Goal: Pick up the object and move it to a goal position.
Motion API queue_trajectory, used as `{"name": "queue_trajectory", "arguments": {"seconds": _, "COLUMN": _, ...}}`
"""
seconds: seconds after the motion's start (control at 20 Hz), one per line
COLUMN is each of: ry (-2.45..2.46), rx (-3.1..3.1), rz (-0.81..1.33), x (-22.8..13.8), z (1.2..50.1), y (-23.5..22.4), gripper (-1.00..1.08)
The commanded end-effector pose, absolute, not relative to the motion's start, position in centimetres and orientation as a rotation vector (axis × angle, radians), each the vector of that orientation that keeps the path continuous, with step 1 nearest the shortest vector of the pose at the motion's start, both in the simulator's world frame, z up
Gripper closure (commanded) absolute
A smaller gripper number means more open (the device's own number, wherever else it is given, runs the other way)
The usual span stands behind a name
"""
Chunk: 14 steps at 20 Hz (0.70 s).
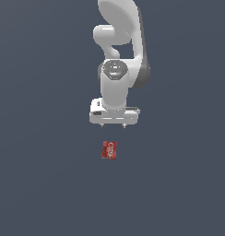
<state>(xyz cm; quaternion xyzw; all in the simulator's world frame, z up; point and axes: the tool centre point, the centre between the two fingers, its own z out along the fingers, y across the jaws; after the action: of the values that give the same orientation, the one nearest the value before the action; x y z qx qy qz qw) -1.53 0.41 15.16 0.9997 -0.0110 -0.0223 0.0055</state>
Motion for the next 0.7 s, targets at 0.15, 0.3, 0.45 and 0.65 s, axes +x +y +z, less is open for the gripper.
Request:
{"name": "queue_trajectory", "arguments": {"seconds": 0.15, "ry": -0.022, "rx": 3.130, "rz": -0.070, "x": -1.6, "z": 15.2, "y": 1.1, "gripper": -0.92}}
{"name": "queue_trajectory", "arguments": {"seconds": 0.3, "ry": 0.008, "rx": 3.132, "rz": -0.070, "x": -2.0, "z": 15.2, "y": 2.8, "gripper": -0.92}}
{"name": "queue_trajectory", "arguments": {"seconds": 0.45, "ry": 0.023, "rx": 3.132, "rz": -0.071, "x": -2.2, "z": 15.2, "y": 3.6, "gripper": -0.92}}
{"name": "queue_trajectory", "arguments": {"seconds": 0.65, "ry": 0.015, "rx": 3.132, "rz": -0.069, "x": -2.0, "z": 15.0, "y": 3.3, "gripper": -0.92}}
